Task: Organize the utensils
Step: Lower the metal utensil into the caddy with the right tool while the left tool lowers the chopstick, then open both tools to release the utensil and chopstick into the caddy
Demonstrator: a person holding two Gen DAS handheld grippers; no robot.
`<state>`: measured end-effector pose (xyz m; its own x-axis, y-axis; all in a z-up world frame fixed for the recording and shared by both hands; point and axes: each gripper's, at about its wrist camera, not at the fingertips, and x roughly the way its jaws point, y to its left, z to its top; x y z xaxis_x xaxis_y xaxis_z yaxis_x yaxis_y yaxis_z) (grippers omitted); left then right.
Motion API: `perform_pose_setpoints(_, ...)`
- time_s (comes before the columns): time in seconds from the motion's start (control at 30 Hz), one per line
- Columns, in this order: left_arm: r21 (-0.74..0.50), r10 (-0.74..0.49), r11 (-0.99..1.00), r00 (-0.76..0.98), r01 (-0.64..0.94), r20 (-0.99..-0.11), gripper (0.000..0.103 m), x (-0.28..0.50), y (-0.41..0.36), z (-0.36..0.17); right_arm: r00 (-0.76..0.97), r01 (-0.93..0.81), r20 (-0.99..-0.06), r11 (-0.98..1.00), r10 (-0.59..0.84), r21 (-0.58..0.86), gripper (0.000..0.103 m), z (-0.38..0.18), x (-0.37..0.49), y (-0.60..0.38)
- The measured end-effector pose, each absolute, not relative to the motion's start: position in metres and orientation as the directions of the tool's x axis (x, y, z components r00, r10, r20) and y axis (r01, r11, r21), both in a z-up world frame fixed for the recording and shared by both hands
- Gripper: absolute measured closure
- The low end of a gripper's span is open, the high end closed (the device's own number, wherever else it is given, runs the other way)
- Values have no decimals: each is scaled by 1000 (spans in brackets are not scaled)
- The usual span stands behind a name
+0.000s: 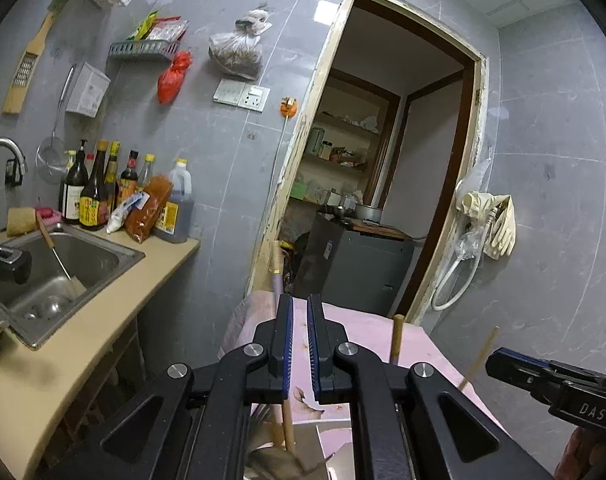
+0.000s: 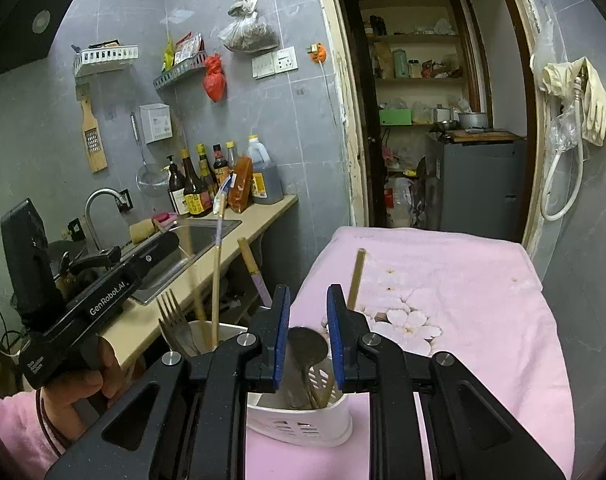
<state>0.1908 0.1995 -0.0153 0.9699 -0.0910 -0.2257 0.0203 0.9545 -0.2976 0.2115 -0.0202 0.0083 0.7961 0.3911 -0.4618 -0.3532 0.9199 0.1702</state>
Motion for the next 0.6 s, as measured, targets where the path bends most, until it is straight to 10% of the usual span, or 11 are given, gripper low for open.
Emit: perform_pose_setpoints(0.6,-316,-72,949,967,-9,-244,53,155,189,-5,871,-260,-377,947,314,188,49,24,172,-70)
